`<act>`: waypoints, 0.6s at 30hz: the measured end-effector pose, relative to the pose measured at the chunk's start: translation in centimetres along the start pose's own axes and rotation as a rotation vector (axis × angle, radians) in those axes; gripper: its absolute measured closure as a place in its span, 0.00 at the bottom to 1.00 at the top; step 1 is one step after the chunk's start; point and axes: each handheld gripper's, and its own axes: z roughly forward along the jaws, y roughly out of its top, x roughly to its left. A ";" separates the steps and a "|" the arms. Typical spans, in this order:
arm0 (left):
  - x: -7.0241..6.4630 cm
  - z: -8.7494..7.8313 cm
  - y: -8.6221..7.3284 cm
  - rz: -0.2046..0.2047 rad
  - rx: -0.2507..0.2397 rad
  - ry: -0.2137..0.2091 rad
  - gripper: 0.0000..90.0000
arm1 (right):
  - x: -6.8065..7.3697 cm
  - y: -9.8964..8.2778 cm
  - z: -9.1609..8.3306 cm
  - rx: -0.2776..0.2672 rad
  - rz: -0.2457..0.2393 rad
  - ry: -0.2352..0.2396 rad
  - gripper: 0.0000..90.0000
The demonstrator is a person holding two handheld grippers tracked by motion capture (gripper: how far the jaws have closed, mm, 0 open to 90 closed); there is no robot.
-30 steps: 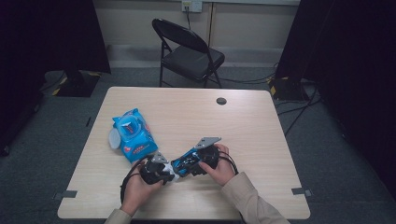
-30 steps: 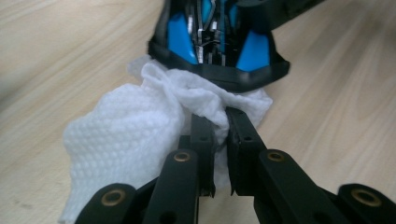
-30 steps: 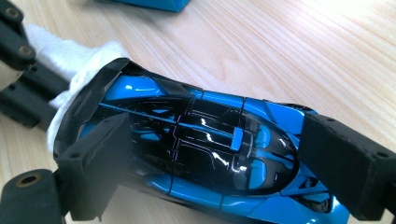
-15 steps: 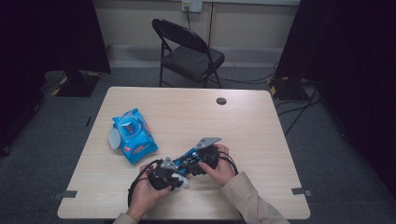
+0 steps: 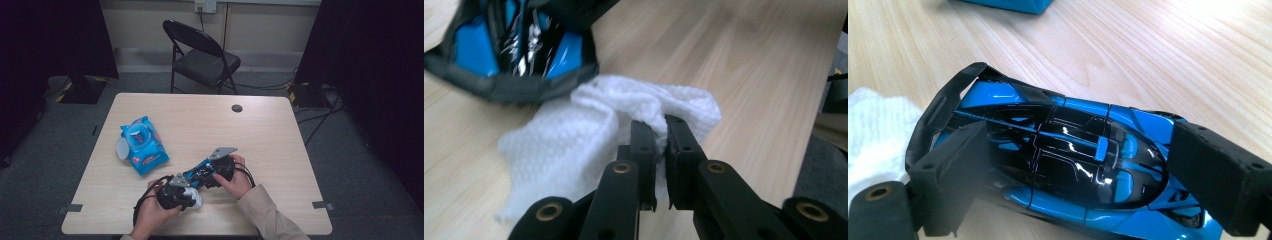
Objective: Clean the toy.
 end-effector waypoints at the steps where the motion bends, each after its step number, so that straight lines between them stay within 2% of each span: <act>1: 0.1 -0.4 -0.2 -0.003 -0.001 0.004 0.93 | 0.0 0.0 0.0 0.000 0.000 0.000 0.11; 10: 2.4 -4.3 -1.7 -0.059 -0.044 0.085 0.93 | 0.0 0.0 0.0 -0.003 0.003 -0.001 0.11; 18: 4.8 -6.1 -1.9 -0.117 -0.083 0.170 0.93 | 0.0 0.0 0.0 -0.003 0.003 -0.001 0.11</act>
